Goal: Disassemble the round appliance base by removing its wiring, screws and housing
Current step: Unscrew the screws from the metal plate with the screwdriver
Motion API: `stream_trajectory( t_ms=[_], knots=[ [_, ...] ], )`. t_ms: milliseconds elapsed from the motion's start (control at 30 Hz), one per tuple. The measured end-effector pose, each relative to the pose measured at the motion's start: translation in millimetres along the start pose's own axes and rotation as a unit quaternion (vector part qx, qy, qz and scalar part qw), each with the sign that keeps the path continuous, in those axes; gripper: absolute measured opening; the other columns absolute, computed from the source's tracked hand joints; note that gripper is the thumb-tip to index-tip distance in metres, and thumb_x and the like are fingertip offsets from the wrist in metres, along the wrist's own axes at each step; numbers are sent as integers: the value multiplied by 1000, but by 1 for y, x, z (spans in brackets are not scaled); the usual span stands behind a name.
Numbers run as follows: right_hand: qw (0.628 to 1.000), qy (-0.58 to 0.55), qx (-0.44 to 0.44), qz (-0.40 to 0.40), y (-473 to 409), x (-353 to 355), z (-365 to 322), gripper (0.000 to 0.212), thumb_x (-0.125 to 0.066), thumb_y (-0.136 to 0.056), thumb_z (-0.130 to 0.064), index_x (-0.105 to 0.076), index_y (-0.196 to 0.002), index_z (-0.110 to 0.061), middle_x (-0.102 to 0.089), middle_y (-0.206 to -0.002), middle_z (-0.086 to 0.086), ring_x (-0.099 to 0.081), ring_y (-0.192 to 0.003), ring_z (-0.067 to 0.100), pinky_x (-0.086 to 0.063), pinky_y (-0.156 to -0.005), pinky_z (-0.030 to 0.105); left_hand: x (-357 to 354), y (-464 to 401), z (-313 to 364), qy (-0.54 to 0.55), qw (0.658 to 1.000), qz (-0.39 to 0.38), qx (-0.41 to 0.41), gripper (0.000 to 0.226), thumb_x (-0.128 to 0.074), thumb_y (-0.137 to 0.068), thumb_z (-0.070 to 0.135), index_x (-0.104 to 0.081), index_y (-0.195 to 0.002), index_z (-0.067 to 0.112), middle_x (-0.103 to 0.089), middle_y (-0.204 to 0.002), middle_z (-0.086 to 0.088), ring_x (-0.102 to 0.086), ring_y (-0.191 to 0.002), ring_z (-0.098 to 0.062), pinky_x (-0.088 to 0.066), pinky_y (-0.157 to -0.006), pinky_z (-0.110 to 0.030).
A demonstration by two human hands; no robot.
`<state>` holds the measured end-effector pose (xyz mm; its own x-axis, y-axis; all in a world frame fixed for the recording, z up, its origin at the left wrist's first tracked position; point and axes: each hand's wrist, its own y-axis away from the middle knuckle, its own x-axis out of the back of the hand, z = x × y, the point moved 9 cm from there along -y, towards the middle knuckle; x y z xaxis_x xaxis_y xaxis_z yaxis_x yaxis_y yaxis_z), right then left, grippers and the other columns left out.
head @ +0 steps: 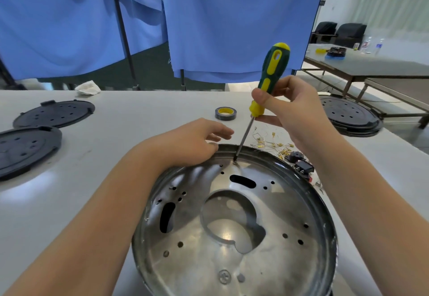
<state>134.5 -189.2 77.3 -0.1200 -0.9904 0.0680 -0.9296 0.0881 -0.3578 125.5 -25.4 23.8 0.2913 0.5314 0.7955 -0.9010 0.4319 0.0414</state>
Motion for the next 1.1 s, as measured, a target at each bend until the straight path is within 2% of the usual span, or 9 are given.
stream_trajectory(
  t_ms=[67,133,400,533,633,800,900,1000,1100],
  knots=[
    [1000,0,-2,2,0,1,1,25,-76,-80,-21,-59,-94,-9,-63,-103,12,-72,-83,22,-61,-67,33,-10,0,0,-19,999,-32,0,53,-43,-94,1,-48,-138,29,-52,-137,14,-46,-123,0,-30,-93,-10],
    [1000,-2,-2,2,-1,1,1,24,-76,-80,-20,-58,-93,-10,-63,-103,11,-72,-82,22,-61,-67,34,-14,-1,-2,-45,998,-40,7,53,-46,-95,6,-45,-140,34,-49,-141,13,-44,-124,-4,-28,-98,-16],
    [1000,4,-2,-3,-1,-1,0,24,-76,-80,-21,-58,-92,-11,-63,-100,8,-72,-82,22,-61,-69,36,-23,1,-4,-54,997,-57,-8,66,-71,-83,26,-39,-139,43,-48,-136,15,-48,-114,-4,-34,-91,-19],
    [1000,1,-2,-2,-1,-1,-1,23,-76,-80,-21,-58,-92,-12,-63,-100,8,-72,-82,21,-61,-69,35,-22,0,-5,-49,997,-52,-10,65,-72,-83,26,-40,-137,43,-49,-128,19,-48,-109,-3,-35,-80,-10],
    [1000,-14,2,-1,-2,1,-3,23,-75,-81,-20,-58,-92,-11,-63,-99,9,-72,-83,22,-60,-67,33,-22,-1,-6,-44,998,-49,-9,64,-72,-83,26,-40,-137,43,-47,-119,22,-46,-104,0,-28,-72,-1],
    [1000,-10,3,-5,-1,0,-3,22,-75,-81,-20,-58,-92,-12,-63,-99,9,-72,-83,23,-60,-68,33,-22,-1,-6,-42,998,-48,-11,64,-72,-83,27,-40,-136,44,-47,-122,22,-46,-106,0,-28,-73,-2],
    [1000,-7,-1,-9,-1,-1,-1,21,-75,-81,-20,-58,-92,-13,-63,-100,8,-72,-84,23,-61,-68,34,-22,-1,-6,-40,998,-51,-12,64,-72,-83,26,-40,-137,43,-48,-128,19,-46,-107,-1,-31,-75,-4],
    [1000,-3,-2,-11,-1,-1,-1,22,-75,-81,-20,-57,-92,-13,-63,-99,7,-72,-83,22,-61,-69,35,-23,-1,-5,-38,998,-54,-11,65,-72,-83,26,-40,-137,43,-49,-133,17,-47,-110,-3,-34,-87,-15],
    [1000,1,-3,-11,-1,-1,0,23,-75,-80,-20,-57,-92,-13,-63,-99,7,-72,-83,22,-61,-69,36,-24,-1,-5,-39,997,-59,-10,66,-72,-84,26,-39,-138,42,-48,-136,15,-47,-112,-4,-33,-91,-19]
  ],
)
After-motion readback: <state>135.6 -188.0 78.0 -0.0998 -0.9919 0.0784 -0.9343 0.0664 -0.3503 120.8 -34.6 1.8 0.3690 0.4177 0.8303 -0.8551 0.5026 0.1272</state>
